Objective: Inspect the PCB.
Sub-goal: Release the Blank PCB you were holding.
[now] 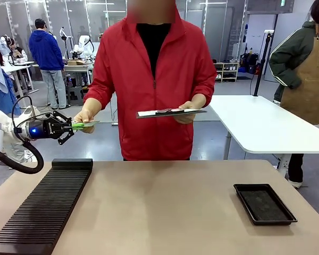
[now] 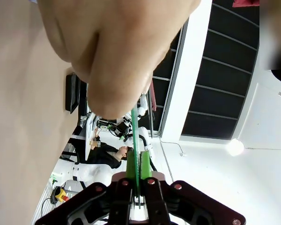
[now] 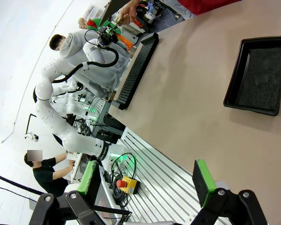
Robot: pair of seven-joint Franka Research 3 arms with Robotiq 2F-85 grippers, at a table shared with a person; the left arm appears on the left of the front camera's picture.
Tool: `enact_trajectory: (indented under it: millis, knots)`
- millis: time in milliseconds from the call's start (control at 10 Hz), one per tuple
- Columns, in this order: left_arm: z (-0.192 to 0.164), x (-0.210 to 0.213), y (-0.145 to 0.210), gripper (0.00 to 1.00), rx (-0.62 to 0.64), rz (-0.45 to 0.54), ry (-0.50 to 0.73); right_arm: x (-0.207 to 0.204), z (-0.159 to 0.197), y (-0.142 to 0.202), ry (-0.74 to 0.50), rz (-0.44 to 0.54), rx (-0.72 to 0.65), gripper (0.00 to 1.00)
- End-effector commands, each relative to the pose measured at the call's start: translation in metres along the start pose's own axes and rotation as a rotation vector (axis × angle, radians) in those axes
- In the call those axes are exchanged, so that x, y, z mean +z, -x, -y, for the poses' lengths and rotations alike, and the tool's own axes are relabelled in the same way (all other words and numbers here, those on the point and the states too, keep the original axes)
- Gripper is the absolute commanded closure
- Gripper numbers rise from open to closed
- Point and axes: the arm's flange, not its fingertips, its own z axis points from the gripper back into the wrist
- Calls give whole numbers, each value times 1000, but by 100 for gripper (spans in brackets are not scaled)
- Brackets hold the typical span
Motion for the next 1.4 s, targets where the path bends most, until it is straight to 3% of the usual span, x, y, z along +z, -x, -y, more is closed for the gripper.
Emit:
enact_trajectory:
  millis: [0, 100, 200, 300, 500, 600, 700, 800, 1300]
  knots:
    - [1, 3, 1, 60, -6, 8, 10, 1, 0, -1, -11, 11, 19, 0]
    - [1, 3, 0, 29, -6, 19, 21, 1, 0, -1, -11, 11, 19, 0]
    - [1, 3, 0, 30, -3, 14, 19, 1, 0, -1, -11, 11, 19, 0]
    - [1, 3, 0, 0, -3, 12, 18, 1, 0, -1, -11, 11, 19, 0]
    - [2, 3, -1, 0, -7, 13, 23, 1, 0, -1, -11, 11, 19, 0]
    - [1, 4, 0, 26, -7, 14, 24, 1, 0, -1, -11, 11, 19, 0]
    - [2, 4, 0, 16, -8, 14, 25, 1, 0, -1, -11, 11, 19, 0]
    - [1, 5, 0, 0, -5, 11, 22, 1, 0, -1, -11, 11, 19, 0]
    - [0, 4, 0, 0, -1, 7, 2, 1, 0, -1, -11, 11, 19, 0]
